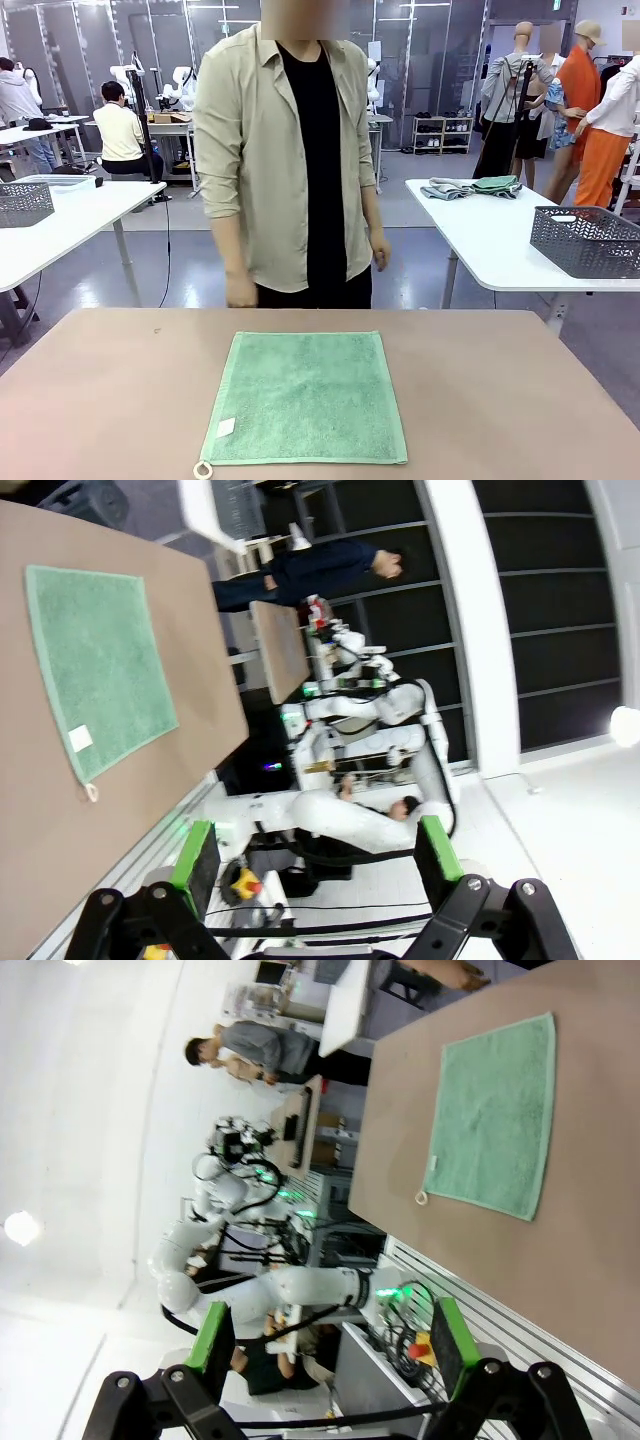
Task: Fold the towels and place them in the basket.
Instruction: When a person lays out a Towel with hook on the table, fold it in half twice.
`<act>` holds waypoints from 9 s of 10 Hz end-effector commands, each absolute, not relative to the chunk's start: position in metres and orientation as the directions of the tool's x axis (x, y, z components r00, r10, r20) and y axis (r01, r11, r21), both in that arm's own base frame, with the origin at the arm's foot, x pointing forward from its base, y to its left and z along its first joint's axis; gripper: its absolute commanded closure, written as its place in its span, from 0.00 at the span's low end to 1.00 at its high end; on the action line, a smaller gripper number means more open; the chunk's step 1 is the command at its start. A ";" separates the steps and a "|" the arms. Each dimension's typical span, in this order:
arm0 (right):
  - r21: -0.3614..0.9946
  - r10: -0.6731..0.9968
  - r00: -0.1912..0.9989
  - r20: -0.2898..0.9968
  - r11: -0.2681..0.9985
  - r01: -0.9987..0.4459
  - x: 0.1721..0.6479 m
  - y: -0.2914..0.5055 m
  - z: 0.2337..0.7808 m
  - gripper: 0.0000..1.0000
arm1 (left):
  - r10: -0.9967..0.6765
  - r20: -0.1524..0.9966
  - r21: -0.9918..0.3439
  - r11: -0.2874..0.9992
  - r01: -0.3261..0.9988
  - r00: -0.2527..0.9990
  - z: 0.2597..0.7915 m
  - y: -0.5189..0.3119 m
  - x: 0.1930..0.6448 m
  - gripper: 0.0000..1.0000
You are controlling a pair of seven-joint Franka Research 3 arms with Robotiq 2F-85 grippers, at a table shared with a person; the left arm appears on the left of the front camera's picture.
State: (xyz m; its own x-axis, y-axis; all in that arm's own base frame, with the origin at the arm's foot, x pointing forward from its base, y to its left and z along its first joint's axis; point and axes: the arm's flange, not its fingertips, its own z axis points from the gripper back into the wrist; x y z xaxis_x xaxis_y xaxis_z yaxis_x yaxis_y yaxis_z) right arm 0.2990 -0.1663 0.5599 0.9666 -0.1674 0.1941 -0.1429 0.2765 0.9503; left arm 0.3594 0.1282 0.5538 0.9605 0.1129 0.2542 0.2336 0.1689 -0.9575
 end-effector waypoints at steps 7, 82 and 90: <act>0.357 0.251 0.963 -0.097 0.912 -0.202 0.340 -0.028 0.645 0.00 | -0.340 0.075 -0.302 0.888 0.347 0.937 0.585 -0.066 0.399 0.00; 0.062 0.997 0.042 0.065 0.038 -0.997 0.337 0.229 0.309 0.00 | -0.991 0.056 0.011 -0.117 0.993 -0.118 0.316 -0.273 0.350 0.00; 0.102 0.998 0.029 0.054 0.023 -0.994 0.351 0.231 0.293 0.00 | -0.995 0.104 -0.004 -0.013 1.000 -0.012 0.301 -0.264 0.349 0.00</act>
